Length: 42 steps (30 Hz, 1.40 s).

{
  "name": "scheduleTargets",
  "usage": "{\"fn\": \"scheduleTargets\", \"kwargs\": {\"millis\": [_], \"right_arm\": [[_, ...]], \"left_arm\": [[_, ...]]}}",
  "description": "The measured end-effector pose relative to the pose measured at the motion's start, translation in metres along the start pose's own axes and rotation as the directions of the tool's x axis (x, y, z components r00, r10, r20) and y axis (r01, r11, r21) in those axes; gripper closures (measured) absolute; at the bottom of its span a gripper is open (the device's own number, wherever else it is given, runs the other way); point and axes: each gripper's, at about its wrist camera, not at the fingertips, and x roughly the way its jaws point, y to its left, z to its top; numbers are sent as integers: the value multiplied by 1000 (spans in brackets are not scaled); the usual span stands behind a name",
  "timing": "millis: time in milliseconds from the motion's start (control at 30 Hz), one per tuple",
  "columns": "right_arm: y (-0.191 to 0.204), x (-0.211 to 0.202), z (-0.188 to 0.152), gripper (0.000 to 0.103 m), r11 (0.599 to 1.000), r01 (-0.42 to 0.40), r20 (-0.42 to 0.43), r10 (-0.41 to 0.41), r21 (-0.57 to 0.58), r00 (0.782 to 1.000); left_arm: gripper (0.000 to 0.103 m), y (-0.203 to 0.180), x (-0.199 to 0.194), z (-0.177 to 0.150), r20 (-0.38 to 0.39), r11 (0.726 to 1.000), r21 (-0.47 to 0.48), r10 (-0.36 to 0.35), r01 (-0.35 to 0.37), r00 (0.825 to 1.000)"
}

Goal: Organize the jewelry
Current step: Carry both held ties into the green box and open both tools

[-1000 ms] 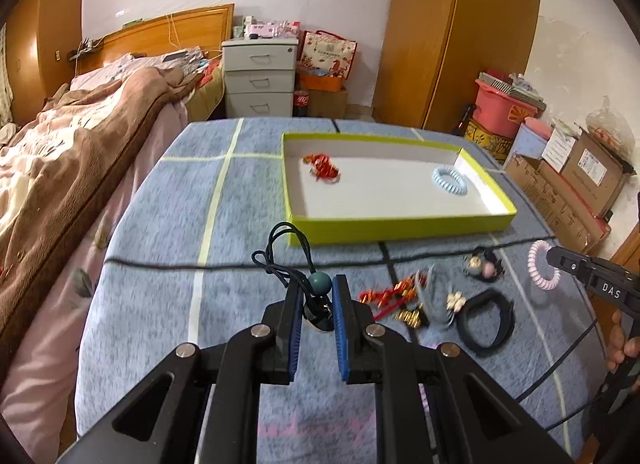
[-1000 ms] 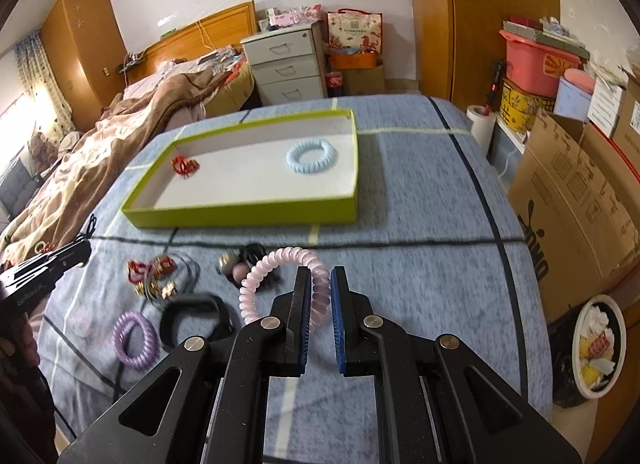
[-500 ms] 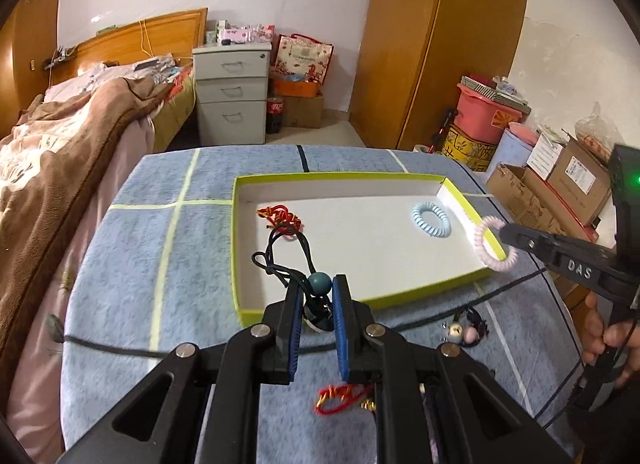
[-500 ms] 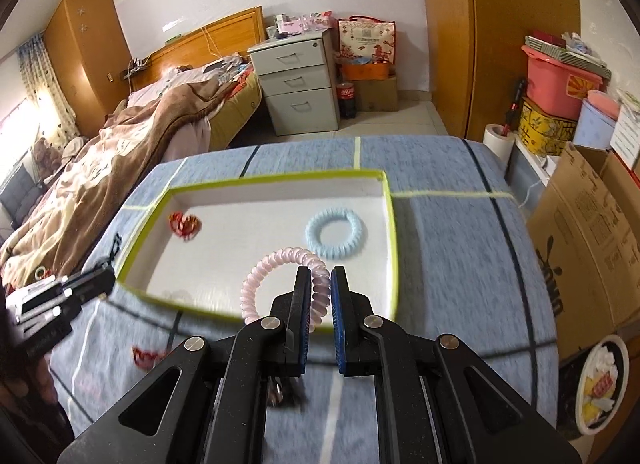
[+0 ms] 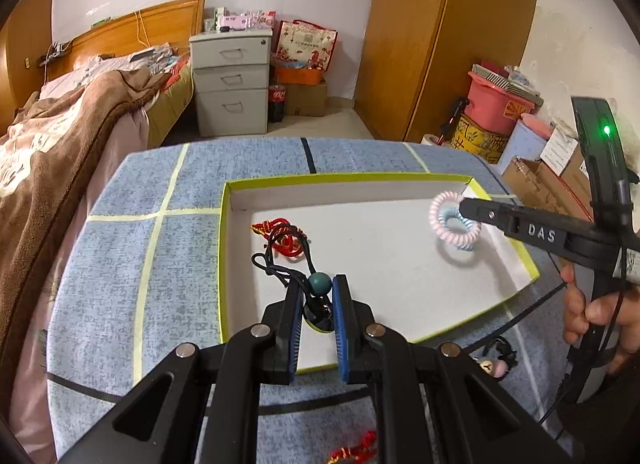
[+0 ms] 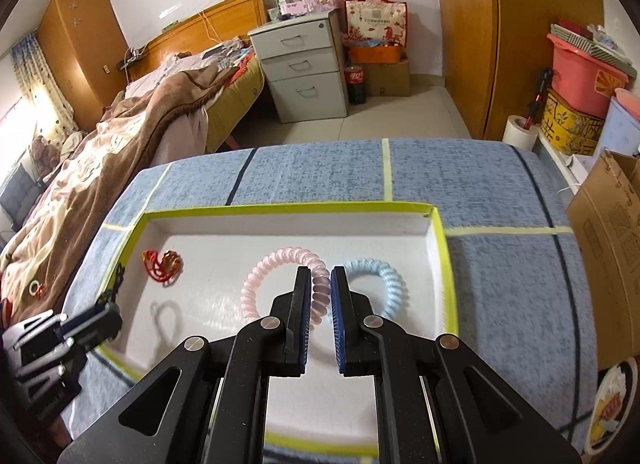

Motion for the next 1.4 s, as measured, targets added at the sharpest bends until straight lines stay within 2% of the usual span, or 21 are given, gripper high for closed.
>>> {"fn": "scheduleTargets", "kwargs": {"millis": [333, 733, 900, 1067, 1300, 1400], "right_arm": [[6, 29, 9, 93, 1000, 5, -48, -6, -24, 999], [7, 38, 7, 92, 998, 17, -61, -20, -54, 998], [9, 37, 6, 92, 996, 40, -59, -45, -76, 997], [11, 35, 5, 77, 995, 39, -50, -44, -88, 998], [14, 30, 5, 77, 995, 43, -40, -47, -92, 998], [14, 24, 3, 77, 996, 37, -30, -39, -85, 999]], "left_arm": [[88, 4, 18, -1, -39, 1000, -14, 4, -5, 999], [87, 5, 29, 0, -70, 1000, -24, 5, -6, 998], [76, 8, 29, -2, -76, 999, -35, 6, -8, 997], [69, 6, 25, -3, -70, 999, -35, 0, -3, 998], [59, 6, 18, -3, -60, 999, -33, 14, -16, 998], [58, 6, 12, -4, -52, 999, -38, 22, -24, 998]]}}
